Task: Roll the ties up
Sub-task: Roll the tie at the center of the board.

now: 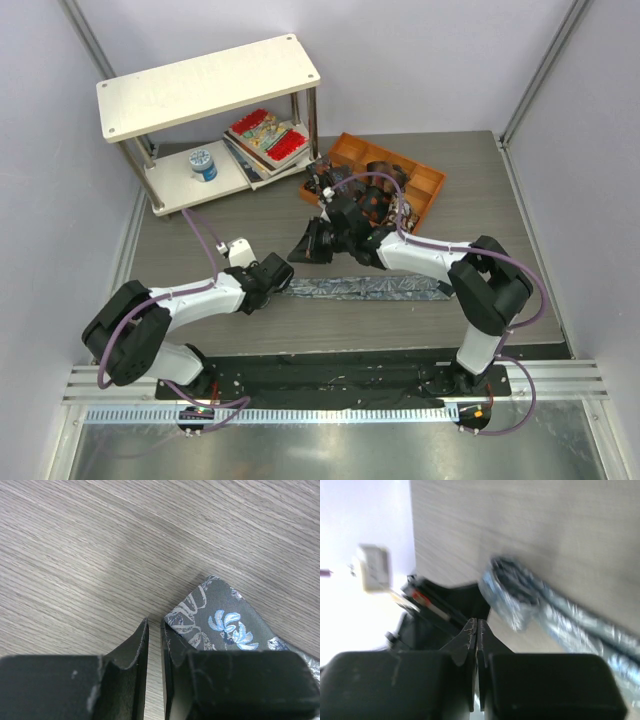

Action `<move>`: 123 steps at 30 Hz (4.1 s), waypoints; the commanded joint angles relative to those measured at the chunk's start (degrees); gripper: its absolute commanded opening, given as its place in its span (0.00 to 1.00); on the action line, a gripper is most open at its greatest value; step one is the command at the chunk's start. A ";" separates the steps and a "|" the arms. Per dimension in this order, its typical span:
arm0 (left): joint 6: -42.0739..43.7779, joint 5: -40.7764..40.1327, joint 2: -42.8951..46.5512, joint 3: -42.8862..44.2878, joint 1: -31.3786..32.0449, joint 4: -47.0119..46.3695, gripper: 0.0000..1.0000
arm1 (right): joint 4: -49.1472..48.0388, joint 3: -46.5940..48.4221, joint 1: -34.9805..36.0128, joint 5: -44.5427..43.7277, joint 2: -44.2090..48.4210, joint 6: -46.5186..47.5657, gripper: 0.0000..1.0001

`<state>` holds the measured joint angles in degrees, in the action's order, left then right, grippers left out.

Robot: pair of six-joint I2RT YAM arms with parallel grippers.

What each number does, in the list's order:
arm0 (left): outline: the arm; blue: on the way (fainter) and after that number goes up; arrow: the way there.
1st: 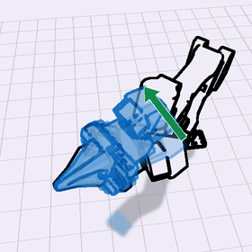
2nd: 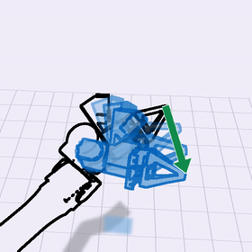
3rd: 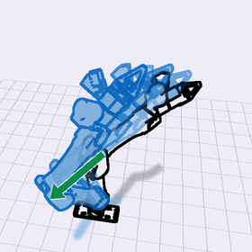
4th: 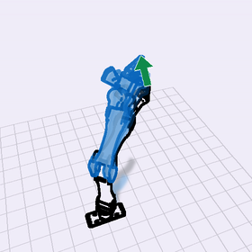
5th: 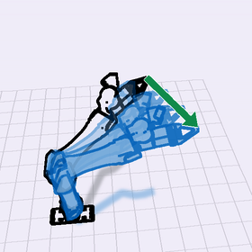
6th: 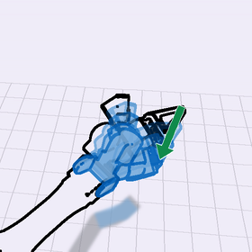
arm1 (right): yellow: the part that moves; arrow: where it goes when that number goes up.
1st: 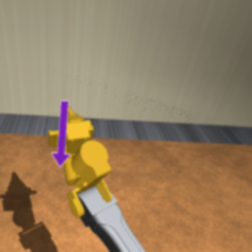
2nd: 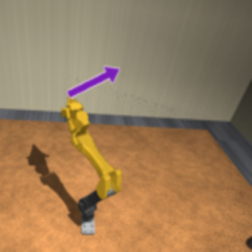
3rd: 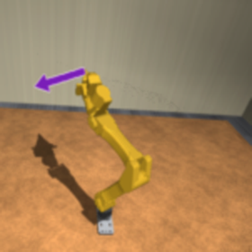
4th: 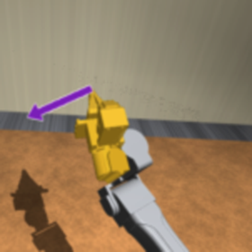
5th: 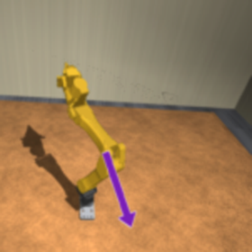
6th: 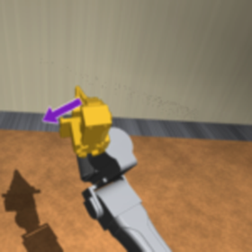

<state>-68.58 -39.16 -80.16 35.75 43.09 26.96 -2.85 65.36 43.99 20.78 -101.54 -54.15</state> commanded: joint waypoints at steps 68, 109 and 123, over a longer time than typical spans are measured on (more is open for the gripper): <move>20.85 21.93 13.81 -11.93 -10.75 -26.17 0.54 | -9.89 -10.17 6.46 -9.35 -9.47 -8.52 0.01; 16.98 12.70 21.62 -6.39 -10.13 -8.86 0.00 | -18.94 -8.94 6.46 -4.25 -5.95 -10.36 0.01; 18.48 12.00 26.37 -4.63 -9.87 -4.46 0.00 | -21.49 -2.79 9.63 -3.29 -15.18 -12.12 0.01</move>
<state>-51.62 -25.52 -56.01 28.82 32.99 21.04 -20.62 59.22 52.95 16.91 -115.57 -65.34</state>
